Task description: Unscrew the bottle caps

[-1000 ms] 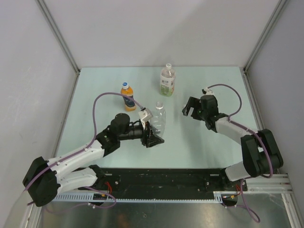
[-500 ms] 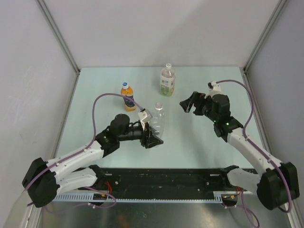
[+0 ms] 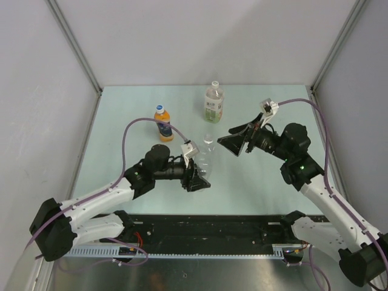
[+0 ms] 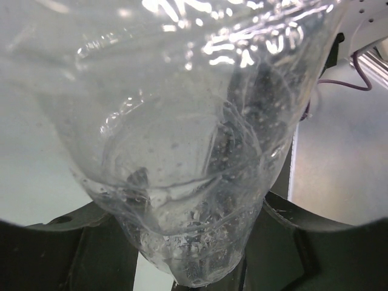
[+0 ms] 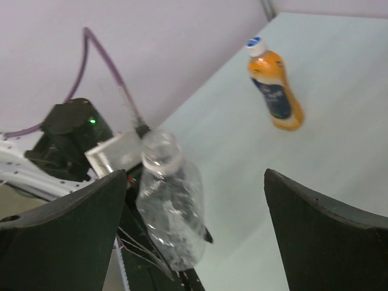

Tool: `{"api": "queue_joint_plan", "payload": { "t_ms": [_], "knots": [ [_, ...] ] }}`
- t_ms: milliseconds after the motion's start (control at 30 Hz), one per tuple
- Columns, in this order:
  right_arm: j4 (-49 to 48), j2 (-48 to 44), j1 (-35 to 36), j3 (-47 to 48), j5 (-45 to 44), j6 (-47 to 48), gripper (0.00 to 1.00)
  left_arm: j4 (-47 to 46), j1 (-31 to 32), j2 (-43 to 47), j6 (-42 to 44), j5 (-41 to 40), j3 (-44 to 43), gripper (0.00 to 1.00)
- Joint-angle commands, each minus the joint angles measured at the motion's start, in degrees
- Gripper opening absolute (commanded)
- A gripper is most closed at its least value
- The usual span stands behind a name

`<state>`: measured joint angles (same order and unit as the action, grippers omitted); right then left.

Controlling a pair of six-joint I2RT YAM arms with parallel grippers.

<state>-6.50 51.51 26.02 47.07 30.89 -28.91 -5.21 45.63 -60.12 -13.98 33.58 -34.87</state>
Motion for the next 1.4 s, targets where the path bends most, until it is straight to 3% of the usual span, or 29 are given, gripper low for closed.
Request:
{"api": "queue_joint_plan", "payload": {
  "t_ms": [0,133,367,433,533,600,733,800,900,933,967,1067,1367],
  "knots": [
    [0.1,2.2,5.1,5.9,-1.7,0.5,0.99,0.7,2.5,-0.7,0.9,-1.5,-4.2,0.00],
    [2.7,5.4,9.6,8.5,-6.2,2.6,0.95,1.2,3.3,-1.7,0.7,-2.9,-5.2,0.00],
    [3.9,8.9,11.7,9.8,-7.4,2.6,0.66,1.4,3.9,-1.7,0.8,-2.9,-5.7,0.00],
    [3.9,9.0,11.8,9.9,-7.4,2.6,0.50,1.4,4.0,-1.3,0.9,-3.3,-5.5,0.00],
    [3.9,8.9,11.7,9.9,-7.5,2.3,0.15,1.6,3.9,-0.9,1.2,-3.5,-5.2,0.00],
    [3.8,8.7,11.8,9.9,-7.7,2.1,0.04,1.6,4.0,-0.8,1.4,-3.8,-5.1,0.00],
    [3.9,8.1,11.8,9.9,-8.1,2.4,0.00,1.6,4.0,-0.8,1.4,-3.9,-5.1,0.05],
    [4.0,8.0,11.8,9.8,-8.2,2.8,0.00,1.7,3.9,-0.7,1.5,-4.2,-5.0,0.17],
    [4.2,7.8,11.9,9.9,-8.4,3.4,0.00,1.7,4.0,0.1,1.7,-4.8,-4.7,0.70],
    [4.3,7.6,12.0,9.9,-8.5,3.7,0.00,1.7,4.0,0.6,1.6,-5.7,-4.6,0.85],
    [4.7,7.3,12.1,9.9,-8.9,4.1,0.00,1.8,4.0,1.1,1.6,-6.8,-4.5,0.92],
    [5.9,6.5,12.3,9.8,-10.4,5.6,0.00,2.0,4.0,3.1,1.7,-9.7,-4.1,0.98],
    [12.2,5.2,12.5,9.8,-17.0,10.9,0.00,3.7,4.0,8.0,1.4,-17.7,-4.3,0.99]
  ]
}}
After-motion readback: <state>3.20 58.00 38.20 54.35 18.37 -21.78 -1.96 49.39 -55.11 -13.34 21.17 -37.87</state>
